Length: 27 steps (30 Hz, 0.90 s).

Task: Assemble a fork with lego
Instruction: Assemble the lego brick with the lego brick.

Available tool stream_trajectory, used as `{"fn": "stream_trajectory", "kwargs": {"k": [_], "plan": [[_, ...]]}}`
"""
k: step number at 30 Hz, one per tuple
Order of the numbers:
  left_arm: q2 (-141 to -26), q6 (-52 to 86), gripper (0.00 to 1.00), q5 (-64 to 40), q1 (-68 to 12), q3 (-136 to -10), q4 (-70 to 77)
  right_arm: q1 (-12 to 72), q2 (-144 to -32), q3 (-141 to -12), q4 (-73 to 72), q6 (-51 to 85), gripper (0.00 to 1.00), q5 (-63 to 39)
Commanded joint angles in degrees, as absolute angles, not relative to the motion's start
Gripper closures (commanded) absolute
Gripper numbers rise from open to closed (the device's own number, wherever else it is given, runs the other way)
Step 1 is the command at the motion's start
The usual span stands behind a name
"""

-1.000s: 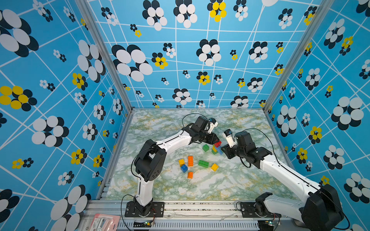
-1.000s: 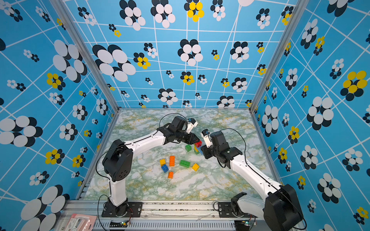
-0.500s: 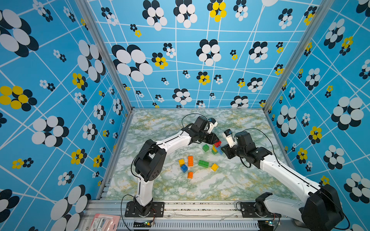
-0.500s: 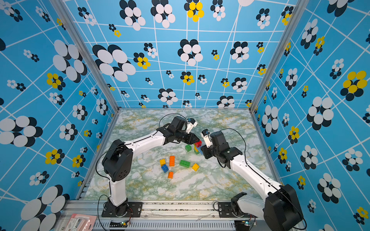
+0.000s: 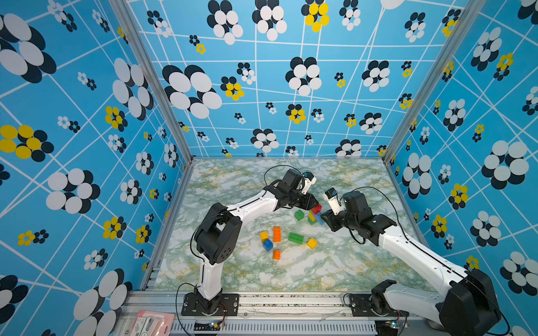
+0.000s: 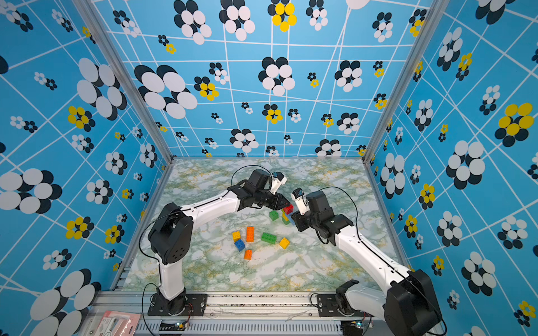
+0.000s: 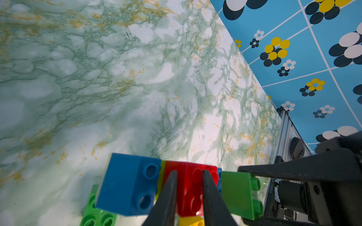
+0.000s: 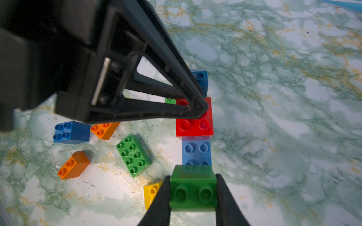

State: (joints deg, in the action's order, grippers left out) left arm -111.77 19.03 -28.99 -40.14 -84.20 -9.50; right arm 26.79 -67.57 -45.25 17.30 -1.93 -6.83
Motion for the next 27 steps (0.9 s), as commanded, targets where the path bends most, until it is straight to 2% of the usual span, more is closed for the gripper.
{"fn": "stream_trajectory", "kwargs": {"k": [1,27], "plan": [[-113.8,19.0,0.75,-26.0,-39.6,-80.9,-17.5,26.4,-68.1,-43.8,16.1,-1.9,1.00,-7.7],[-114.0,19.1,0.76,-26.0,-39.6,-81.2,-17.6,26.4,-68.4,-38.7,10.3,-2.5,1.00,-8.6]]}}
